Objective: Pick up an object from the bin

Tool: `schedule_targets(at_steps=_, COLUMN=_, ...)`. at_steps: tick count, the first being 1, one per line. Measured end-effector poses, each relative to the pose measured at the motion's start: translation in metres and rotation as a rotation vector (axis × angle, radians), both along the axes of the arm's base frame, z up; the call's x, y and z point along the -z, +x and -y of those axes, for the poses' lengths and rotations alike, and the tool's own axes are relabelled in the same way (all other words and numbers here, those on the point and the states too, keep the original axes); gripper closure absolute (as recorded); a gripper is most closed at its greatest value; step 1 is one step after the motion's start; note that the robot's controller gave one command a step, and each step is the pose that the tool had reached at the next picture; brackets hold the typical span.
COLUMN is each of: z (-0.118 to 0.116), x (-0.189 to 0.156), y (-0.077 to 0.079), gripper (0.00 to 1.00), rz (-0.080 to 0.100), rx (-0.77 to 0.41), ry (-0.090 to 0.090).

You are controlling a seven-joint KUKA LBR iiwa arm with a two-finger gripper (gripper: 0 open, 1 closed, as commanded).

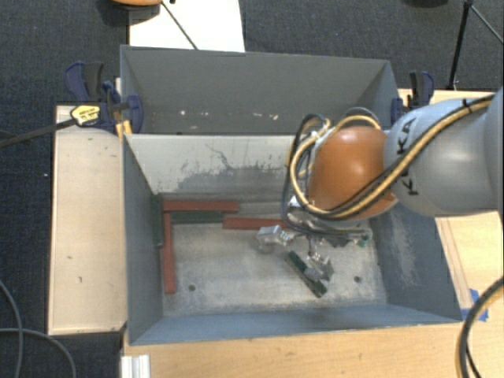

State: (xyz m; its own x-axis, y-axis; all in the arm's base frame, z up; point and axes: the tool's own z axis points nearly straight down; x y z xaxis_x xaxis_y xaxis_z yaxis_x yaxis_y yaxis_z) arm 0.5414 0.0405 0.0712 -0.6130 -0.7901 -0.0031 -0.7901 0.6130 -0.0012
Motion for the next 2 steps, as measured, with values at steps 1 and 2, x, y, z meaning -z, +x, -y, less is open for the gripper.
schedule_targets(at_steps=1, z=0.027, x=-0.02, y=0.006, gripper=0.0, rz=-0.002, rx=-0.088, ry=0.0)
schedule_targets(at_steps=2, z=0.039, x=-0.017, y=-0.01, gripper=0.0, rz=0.002, rx=-0.118, ry=-0.002)
